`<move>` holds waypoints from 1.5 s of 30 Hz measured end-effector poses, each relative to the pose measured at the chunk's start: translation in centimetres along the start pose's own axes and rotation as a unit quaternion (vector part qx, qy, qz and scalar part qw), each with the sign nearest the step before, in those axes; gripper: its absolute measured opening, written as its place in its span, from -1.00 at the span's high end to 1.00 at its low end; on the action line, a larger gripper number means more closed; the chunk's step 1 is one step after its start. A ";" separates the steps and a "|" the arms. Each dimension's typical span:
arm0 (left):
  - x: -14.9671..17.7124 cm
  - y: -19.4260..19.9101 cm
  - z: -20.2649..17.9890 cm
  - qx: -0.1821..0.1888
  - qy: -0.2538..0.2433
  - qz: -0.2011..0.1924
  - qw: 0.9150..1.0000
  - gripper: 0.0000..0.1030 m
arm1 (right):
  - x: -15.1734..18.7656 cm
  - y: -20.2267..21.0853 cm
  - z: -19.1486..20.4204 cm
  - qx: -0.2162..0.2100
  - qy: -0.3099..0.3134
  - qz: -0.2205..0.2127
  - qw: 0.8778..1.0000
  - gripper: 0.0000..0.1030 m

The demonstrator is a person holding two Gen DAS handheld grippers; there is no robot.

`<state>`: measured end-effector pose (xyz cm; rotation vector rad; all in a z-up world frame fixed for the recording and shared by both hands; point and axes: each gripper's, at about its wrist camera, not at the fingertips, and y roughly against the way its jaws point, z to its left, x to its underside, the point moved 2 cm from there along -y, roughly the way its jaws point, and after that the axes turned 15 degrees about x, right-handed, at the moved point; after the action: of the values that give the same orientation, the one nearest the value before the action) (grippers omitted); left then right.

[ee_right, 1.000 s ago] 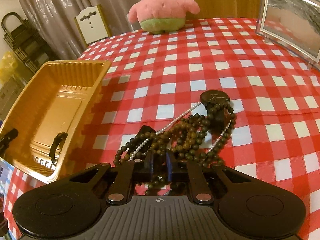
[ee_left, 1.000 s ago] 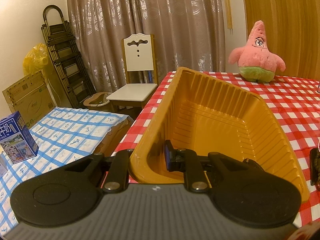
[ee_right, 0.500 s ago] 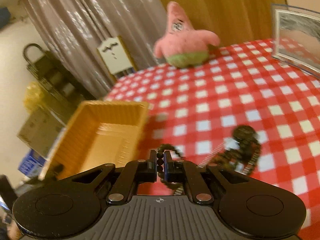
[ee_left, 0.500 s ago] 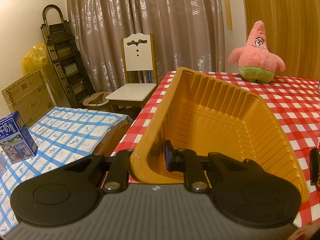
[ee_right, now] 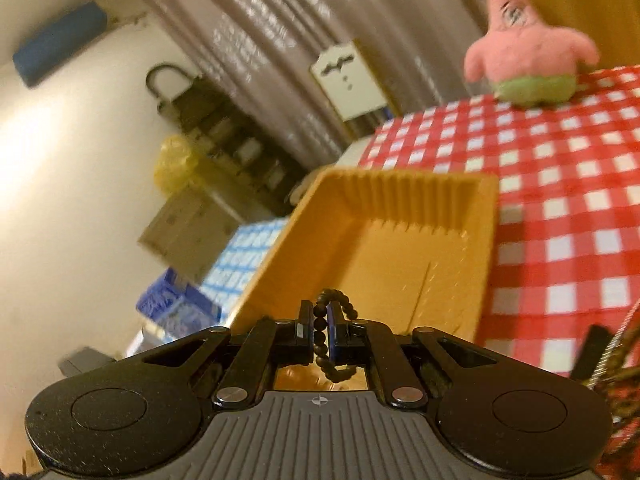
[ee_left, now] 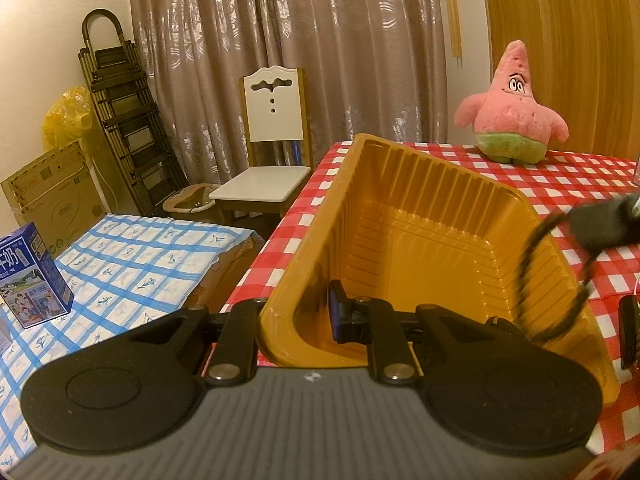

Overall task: Organize jewelry
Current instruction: 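Lift the piece into the orange tray and release it with the right tool, then grasp the black wristwatch from the pile with the right tool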

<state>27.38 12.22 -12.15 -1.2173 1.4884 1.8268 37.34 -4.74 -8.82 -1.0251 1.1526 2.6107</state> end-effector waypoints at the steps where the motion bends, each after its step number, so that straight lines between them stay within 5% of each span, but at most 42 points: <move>1: 0.0 0.0 0.0 0.000 0.000 0.000 1.000 0.68 | 0.4 -0.7 0.3 0.000 0.006 0.007 1.000 0.88; 8: -0.1 -0.3 -0.3 0.003 0.001 0.001 1.000 0.68 | 2.0 -3.5 1.8 0.024 0.055 0.030 0.998 0.78; 10: -0.2 -0.3 -0.3 0.003 0.001 0.001 1.000 0.68 | 2.0 -3.3 2.0 0.029 0.066 0.020 0.997 0.23; 12: -0.2 -0.3 -0.3 0.003 0.002 0.002 1.000 0.68 | 2.1 -2.5 1.7 0.032 0.063 0.006 0.997 0.08; 20: -0.1 -0.2 -0.2 0.004 0.001 0.001 1.000 0.68 | 3.0 3.3 -0.6 0.077 0.067 -0.034 0.994 0.08; 31: 0.0 -0.2 -0.1 0.004 0.000 0.000 1.000 0.68 | 8.0 7.1 -7.4 0.215 0.057 0.024 0.975 0.08; 45: 0.1 -0.1 0.0 0.004 0.000 0.000 1.000 0.68 | 7.0 9.3 -12.7 0.272 0.002 0.013 0.962 0.09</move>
<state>27.41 12.27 -12.25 -1.2118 1.4948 1.8194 35.56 -21.20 -13.56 -0.8903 1.7498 2.1014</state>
